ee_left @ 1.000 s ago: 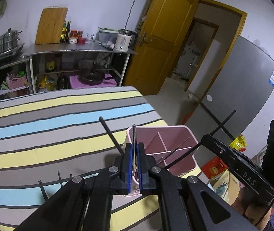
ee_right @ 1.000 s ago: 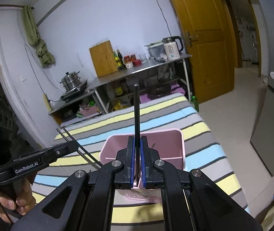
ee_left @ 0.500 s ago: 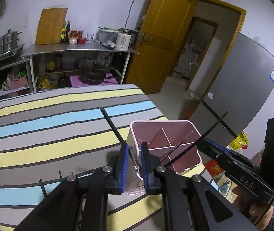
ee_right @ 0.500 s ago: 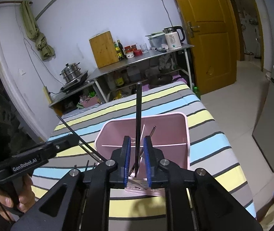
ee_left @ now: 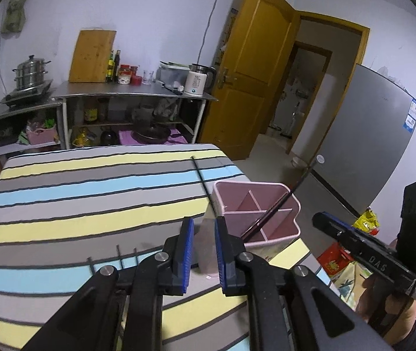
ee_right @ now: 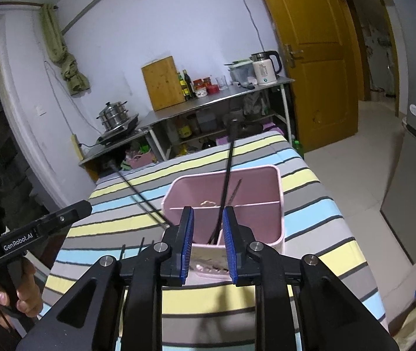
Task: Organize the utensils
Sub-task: 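Move both open tools back to the remaining chopsticks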
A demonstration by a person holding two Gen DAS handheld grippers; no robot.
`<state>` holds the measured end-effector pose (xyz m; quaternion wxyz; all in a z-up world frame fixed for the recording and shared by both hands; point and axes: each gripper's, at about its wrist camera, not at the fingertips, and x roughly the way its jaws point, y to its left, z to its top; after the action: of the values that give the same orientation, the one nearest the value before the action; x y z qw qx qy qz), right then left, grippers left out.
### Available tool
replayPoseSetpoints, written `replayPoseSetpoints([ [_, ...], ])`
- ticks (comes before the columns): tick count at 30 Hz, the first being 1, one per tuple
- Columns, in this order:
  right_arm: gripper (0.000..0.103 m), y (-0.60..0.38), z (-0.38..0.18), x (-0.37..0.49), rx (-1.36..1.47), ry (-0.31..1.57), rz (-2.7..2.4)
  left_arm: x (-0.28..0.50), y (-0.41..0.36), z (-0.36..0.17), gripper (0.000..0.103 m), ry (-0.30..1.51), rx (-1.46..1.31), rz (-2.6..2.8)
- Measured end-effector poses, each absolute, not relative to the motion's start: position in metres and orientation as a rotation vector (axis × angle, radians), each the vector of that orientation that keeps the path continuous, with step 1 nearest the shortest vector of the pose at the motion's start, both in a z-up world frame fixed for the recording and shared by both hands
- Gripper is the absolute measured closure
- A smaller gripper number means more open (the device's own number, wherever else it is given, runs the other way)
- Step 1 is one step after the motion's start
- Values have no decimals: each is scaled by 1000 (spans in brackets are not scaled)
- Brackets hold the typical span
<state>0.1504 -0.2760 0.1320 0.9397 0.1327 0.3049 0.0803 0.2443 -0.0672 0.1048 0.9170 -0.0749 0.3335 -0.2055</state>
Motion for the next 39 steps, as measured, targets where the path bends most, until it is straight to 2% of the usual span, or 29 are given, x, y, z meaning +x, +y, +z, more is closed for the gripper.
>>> replayPoseSetpoints([
  [20, 82, -227, 117, 102, 230, 650, 296, 166, 13, 55, 89, 737, -196, -288],
  [39, 82, -188, 75, 109, 185, 769, 357, 184, 32, -14, 89, 893, -253, -199],
])
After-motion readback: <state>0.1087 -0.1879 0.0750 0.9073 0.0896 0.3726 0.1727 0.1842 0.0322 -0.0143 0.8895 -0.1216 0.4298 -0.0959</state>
